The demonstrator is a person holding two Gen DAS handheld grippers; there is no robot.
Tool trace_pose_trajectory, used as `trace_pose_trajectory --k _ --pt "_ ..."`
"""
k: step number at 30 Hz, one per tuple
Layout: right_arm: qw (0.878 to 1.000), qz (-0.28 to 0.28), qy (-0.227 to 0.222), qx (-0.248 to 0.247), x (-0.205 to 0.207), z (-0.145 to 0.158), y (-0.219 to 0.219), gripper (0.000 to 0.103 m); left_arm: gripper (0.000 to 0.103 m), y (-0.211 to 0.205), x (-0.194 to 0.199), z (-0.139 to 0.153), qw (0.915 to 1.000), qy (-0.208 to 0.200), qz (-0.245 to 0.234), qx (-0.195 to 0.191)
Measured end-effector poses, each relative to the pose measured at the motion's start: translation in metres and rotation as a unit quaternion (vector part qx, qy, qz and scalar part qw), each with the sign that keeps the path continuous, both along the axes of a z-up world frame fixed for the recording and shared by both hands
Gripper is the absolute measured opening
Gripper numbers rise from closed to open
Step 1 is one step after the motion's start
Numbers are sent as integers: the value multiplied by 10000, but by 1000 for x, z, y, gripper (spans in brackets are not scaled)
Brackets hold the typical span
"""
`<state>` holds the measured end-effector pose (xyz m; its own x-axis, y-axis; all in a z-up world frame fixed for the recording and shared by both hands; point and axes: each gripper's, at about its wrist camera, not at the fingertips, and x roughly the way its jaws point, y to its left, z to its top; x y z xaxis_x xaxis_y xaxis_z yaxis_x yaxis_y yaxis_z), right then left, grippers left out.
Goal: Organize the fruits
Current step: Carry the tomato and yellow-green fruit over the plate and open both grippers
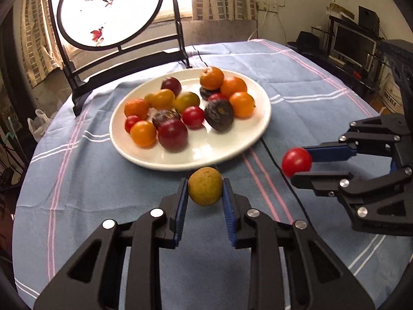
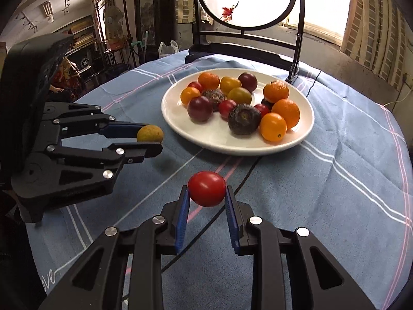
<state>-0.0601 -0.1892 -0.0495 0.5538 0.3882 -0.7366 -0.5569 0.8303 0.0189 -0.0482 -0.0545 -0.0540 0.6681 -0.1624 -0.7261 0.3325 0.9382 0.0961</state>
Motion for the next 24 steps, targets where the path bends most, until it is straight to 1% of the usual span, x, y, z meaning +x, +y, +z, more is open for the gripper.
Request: trace_pose_trajectory --k 3,5,7,11,17,21,24 --pt "9994 -107 -287 131 9 25 3 27 26 7 22 19 9994 -254 213 -84" --pt "9983 -210 -470 268 18 41 5 27 26 9 38 29 9980 -471 413 -64" --pt "9965 -380 -643 366 29 53 6 27 25 12 54 37 9964 -605 588 -80" --pt "9936 -585 -743 622 55 68 11 27 25 18 81 46 9932 -746 875 -165" --pt "9932 -633 -726 658 84 67 28 27 25 25 103 43 9915 -775 1015 -230" --pt "9925 -710 -663 737 98 61 33 27 25 28 111 36 9915 -717 1041 -298" --pt "9921 -816 -681 670 106 55 36 28 25 27 112 29 9918 -697 1023 -307"
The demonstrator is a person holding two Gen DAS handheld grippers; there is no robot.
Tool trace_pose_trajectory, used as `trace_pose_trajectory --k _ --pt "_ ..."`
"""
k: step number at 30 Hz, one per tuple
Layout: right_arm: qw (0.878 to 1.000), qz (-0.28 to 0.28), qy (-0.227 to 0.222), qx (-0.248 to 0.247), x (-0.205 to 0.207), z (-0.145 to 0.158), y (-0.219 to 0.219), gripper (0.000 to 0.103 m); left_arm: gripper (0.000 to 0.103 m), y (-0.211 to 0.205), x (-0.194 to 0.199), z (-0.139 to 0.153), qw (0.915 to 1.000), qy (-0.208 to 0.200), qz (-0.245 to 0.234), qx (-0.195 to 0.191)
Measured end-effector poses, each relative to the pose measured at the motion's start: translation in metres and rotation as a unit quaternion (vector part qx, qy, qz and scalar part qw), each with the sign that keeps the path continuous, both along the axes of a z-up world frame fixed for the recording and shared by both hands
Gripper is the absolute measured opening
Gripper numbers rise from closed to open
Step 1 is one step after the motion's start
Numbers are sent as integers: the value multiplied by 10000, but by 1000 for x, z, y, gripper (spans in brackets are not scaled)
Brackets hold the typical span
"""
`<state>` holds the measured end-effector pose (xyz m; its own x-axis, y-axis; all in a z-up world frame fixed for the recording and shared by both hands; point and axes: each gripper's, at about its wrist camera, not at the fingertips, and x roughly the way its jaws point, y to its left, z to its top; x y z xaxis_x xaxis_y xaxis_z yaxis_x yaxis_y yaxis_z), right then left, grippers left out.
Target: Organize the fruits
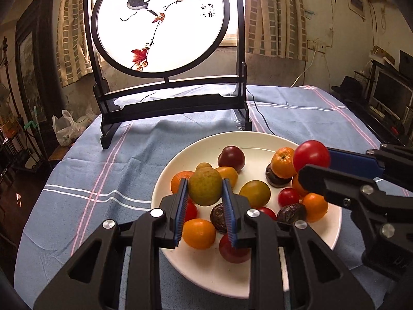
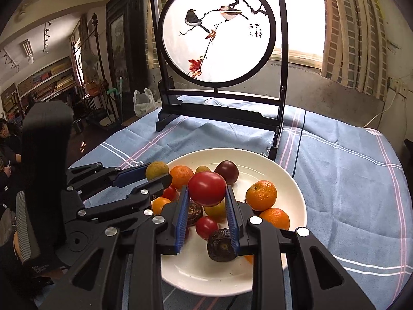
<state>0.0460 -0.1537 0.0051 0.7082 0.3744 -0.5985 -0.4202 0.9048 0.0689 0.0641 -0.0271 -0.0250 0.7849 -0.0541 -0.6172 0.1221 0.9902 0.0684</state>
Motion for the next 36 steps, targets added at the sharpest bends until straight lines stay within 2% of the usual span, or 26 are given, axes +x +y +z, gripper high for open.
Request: trace_pose_trajectory --k 4,9,26,27,28,29,30,32,36 --pt "10000 -64 -4 -61 6 -9 3 28 25 -2 4 -8 9999 82 -33 63" --pt "9997 -139 59 199 13 -16 -2 27 25 -2 8 -12 9999 15 0 148" --pt "9992 -322 145 205 23 -27 -4 28 26 -7 9 -19 9995 51 -9 320" --pt "9991 -327 157 195 24 -28 -3 28 26 -7 10 -20 9995 60 0 325" --pt "9991 -335 175 188 25 -29 -3 34 26 -7 10 -20 9994 68 2 335" --pt "9988 -425 149 200 25 -29 -4 51 31 -8 10 -21 9993 69 9 363" --pt "9982 -536 100 232 25 -28 -7 57 47 -8 10 -21 9992 43 41 398" --pt "9981 -547 23 282 22 -25 -10 58 60 -8 8 -19 9989 -94 130 446" --pt "9977 -518 -45 428 18 -19 -13 59 62 -5 6 -15 9992 -140 130 345"
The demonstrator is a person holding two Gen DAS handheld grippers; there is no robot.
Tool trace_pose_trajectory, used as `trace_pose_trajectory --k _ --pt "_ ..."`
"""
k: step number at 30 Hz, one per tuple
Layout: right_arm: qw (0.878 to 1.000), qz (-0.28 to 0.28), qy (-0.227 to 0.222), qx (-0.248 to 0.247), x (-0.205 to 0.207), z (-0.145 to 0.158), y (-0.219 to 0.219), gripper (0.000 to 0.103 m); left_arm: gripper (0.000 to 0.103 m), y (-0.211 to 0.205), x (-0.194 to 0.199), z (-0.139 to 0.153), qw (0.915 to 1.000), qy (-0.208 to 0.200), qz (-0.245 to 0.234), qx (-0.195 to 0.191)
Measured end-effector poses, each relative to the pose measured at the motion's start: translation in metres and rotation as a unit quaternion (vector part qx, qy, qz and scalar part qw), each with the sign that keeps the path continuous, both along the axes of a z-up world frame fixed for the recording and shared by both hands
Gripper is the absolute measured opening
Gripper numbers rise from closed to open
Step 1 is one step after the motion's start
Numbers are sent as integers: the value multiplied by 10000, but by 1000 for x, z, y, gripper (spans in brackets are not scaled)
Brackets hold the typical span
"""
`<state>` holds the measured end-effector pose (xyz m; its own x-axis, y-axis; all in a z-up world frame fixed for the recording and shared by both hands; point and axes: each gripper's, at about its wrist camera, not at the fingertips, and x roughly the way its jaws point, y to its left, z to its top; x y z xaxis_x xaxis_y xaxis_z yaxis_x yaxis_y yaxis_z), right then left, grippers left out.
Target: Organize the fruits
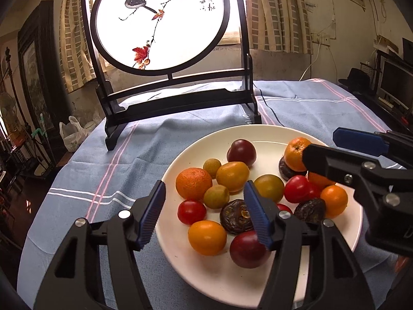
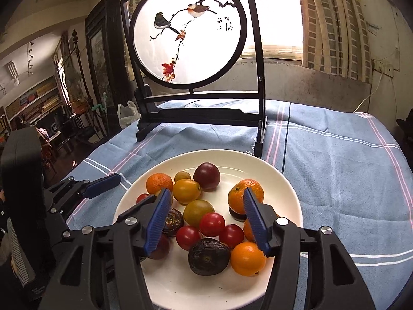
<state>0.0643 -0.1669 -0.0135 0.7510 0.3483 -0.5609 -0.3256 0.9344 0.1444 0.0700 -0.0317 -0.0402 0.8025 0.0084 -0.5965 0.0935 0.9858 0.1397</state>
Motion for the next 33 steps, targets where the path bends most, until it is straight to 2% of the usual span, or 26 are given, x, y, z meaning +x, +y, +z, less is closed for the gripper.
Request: trace_pose_trajectory --k 4,7,9,10,12,16,17,19,23,33 --pt "10000 15 -89 43 -4 5 0 62 68 1 -3 5 9999 -116 -1 21" --pt "9998 1 -192 97 -11 13 -3 63 77 4 -10 15 9997 -231 -25 -55" --pt "9993 -63 -324 148 -19 21 -7 64 95 7 -20 24 9990 -452 21 -49" --pt "9991 -105 -385 173 -24 24 -10 65 97 8 -25 29 9983 -576 41 -41" --pt "9986 -129 -490 144 -35 28 -15 66 97 11 -35 39 9970 -769 6 -35" --pt "9979 -248 -597 -63 -60 29 -23 67 98 10 -52 46 9965 -835 -35 39" --pt "9979 -253 -594 -73 -67 28 -25 71 98 10 -57 47 9963 -858 -59 23" --pt "9977 -268 -609 -105 -80 25 -26 75 98 11 -65 48 9962 -867 -95 -55" --pt "9961 -252 -800 -275 -101 19 -20 76 98 15 -75 50 9957 -886 -82 -256" --pt "9958 -104 -755 -502 -103 7 -8 76 98 20 -74 46 9946 -985 5 -318"
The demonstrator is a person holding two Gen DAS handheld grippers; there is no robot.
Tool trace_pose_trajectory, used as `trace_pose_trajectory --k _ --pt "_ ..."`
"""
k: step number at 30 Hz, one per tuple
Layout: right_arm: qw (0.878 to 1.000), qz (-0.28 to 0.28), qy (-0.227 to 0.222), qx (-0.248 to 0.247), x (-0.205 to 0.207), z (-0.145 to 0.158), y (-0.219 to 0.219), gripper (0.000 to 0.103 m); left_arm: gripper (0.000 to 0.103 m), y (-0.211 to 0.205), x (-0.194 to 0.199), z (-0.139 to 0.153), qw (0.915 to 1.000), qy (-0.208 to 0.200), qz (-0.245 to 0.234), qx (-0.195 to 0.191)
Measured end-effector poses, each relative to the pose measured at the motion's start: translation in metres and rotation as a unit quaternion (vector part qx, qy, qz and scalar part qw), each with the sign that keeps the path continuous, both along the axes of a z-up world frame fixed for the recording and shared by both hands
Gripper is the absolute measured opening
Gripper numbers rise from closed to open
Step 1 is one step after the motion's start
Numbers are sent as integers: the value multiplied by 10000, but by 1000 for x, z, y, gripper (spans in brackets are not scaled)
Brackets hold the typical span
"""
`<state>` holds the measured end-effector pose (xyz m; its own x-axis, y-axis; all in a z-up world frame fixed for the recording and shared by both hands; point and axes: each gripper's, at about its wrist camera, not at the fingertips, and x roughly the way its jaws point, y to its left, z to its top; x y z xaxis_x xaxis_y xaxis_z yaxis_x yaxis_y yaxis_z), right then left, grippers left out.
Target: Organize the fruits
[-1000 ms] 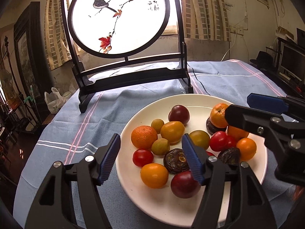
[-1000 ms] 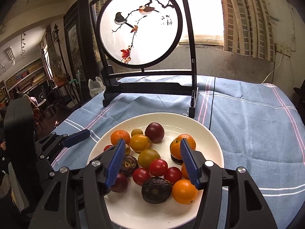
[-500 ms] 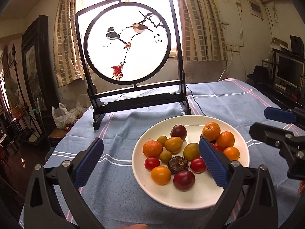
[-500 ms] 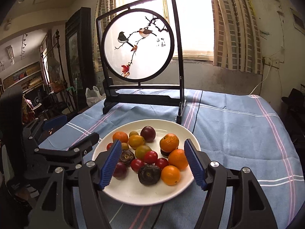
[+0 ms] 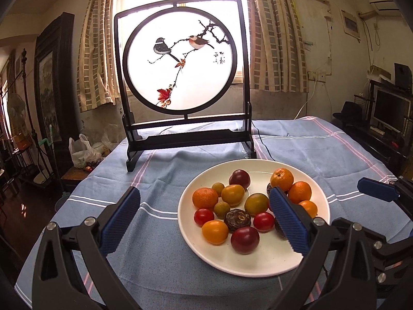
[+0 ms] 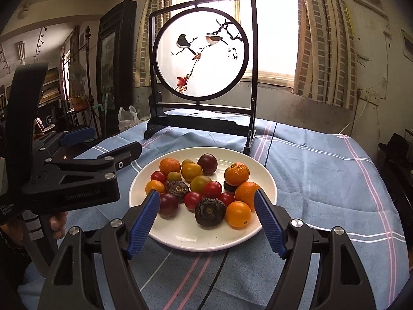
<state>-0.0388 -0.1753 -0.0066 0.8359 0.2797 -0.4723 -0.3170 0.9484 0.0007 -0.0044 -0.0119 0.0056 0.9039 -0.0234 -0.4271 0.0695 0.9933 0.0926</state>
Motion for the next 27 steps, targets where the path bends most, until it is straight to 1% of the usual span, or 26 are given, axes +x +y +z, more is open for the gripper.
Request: trace_pose_trajectory --k 7,12,15,19,23,25,27 --pt "10000 38 23 -30 -1 -3 3 76 98 -1 1 -2 10000 31 -15 1" --pt "9999 58 -2 -88 -2 -3 5 76 97 2 1 -5 9998 100 -5 -157" --pt "9999 74 16 -82 -2 -3 6 76 97 2 1 -6 9999 102 55 -99" --pt "9999 74 26 -70 -1 -4 6 76 97 2 2 -6 9998 135 25 -120" --pt "10000 24 8 -18 0 -4 3 78 97 1 1 -5 9999 38 145 32" --pt "10000 -50 -24 38 0 -3 0 80 97 1 2 -6 9999 69 95 22" --pt "9999 -133 -50 97 1 -3 -2 80 97 2 3 -7 9999 101 80 -19"
